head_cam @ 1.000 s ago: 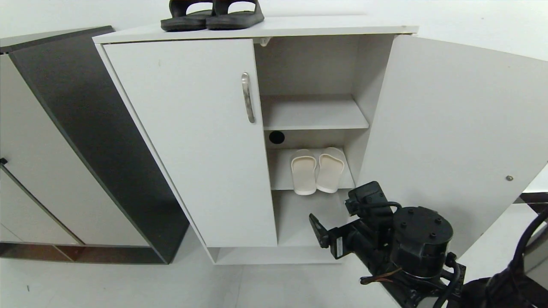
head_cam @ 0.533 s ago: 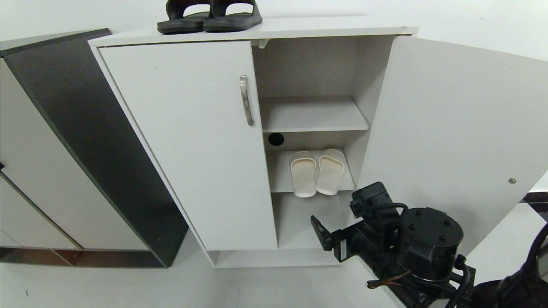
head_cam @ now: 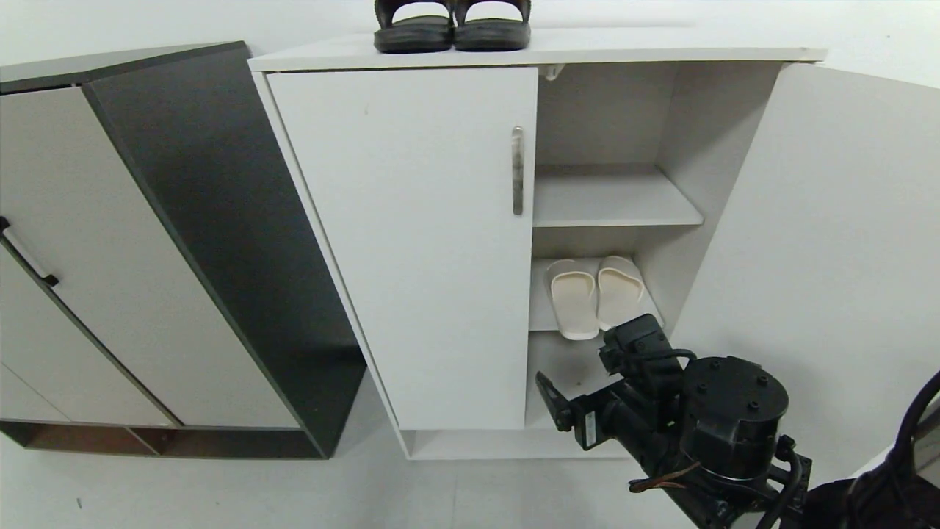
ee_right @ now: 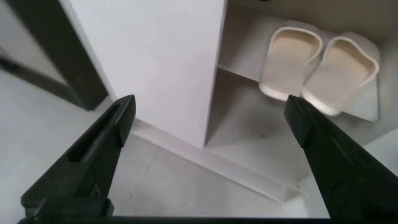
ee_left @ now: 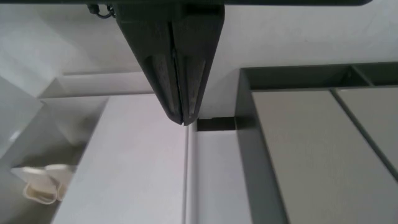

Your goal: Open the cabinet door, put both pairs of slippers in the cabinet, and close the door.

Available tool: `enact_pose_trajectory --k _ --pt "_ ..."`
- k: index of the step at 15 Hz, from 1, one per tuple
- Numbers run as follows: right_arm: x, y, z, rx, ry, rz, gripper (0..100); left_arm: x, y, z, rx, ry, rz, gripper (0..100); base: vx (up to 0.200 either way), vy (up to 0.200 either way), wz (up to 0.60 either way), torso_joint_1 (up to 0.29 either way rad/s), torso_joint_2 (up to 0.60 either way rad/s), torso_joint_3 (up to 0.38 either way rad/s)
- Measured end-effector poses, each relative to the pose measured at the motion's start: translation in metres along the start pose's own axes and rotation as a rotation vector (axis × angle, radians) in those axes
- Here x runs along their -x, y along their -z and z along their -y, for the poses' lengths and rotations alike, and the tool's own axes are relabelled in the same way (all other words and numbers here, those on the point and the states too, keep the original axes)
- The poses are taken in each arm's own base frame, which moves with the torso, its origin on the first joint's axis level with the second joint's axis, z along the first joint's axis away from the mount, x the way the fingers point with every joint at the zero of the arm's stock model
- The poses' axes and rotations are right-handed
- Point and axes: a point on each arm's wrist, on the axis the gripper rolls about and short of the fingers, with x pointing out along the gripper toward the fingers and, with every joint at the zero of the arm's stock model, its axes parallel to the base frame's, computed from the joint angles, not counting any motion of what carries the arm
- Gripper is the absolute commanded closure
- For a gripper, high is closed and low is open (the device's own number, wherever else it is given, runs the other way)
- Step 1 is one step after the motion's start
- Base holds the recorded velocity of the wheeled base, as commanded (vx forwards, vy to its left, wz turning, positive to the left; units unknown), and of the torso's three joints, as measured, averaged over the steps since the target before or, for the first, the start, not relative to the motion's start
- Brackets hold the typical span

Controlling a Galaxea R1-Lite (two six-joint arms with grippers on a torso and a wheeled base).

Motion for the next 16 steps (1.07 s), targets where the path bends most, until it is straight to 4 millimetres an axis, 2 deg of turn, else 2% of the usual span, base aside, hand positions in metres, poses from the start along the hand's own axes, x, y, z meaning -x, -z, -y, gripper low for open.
enact_pose_trajectory --k 4,16 --pt "0.0004 0.0003 -0.0002 0.001 -0.001 0.0 0 0.0 0.0 0.0 0.0 0.0 0.0 100 0.0 0.2 0.0 0.0 0.0 0.001" --pt "-0.0007 0.0022 -0.0014 0.003 -0.003 -0.003 0 0.0 0.0 -0.0001 0.006 -0.004 0.0 100 0.0 0.0 0.0 0.0 0.0 0.0"
